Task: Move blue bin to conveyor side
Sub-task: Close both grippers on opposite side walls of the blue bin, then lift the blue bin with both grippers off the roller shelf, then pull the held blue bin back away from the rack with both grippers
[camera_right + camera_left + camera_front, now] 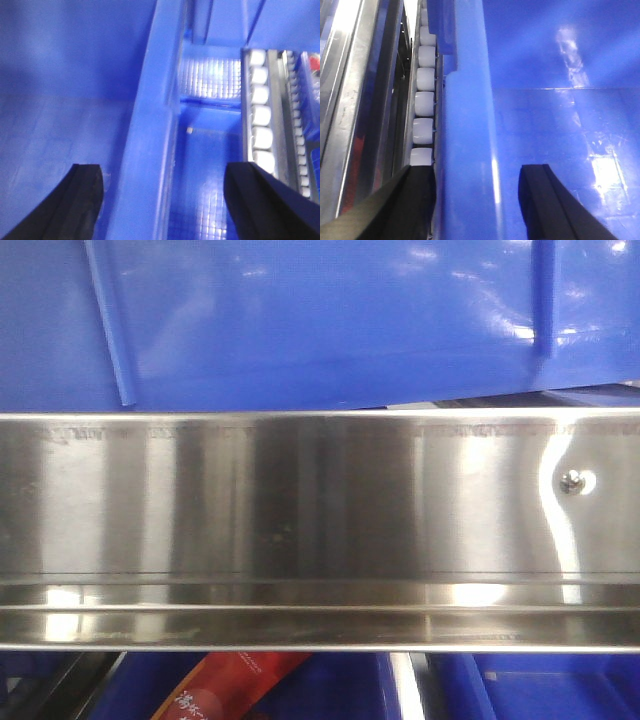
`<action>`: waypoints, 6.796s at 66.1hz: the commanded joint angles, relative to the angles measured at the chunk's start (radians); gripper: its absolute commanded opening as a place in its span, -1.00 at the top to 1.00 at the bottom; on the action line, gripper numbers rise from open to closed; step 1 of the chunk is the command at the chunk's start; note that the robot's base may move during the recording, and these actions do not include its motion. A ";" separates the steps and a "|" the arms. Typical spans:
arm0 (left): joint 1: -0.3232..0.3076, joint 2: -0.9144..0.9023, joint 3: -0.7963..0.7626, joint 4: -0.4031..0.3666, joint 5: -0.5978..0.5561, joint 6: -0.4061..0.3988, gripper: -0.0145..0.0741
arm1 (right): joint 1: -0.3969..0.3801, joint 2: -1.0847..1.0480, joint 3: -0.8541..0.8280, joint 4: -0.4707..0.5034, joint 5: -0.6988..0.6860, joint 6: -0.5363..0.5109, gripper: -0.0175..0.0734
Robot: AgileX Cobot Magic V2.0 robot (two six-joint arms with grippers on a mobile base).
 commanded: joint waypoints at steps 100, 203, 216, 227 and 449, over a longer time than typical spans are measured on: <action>-0.005 -0.002 -0.005 -0.001 -0.008 -0.006 0.03 | 0.105 0.047 -0.003 -0.200 -0.006 0.098 0.01; -0.005 -0.002 -0.005 -0.003 -0.035 -0.006 0.71 | 0.105 0.047 -0.003 -0.214 -0.006 0.092 0.81; -0.005 -0.002 -0.005 -0.010 -0.050 -0.006 0.71 | 0.105 0.054 -0.003 -0.190 -0.006 0.092 0.81; -0.005 -0.004 -0.014 -0.010 -0.050 -0.008 0.71 | 0.105 0.055 -0.014 -0.199 -0.009 0.130 0.81; -0.005 -0.540 0.152 -0.024 0.054 -0.010 0.71 | 0.105 -0.533 0.357 -0.193 -0.120 0.227 0.81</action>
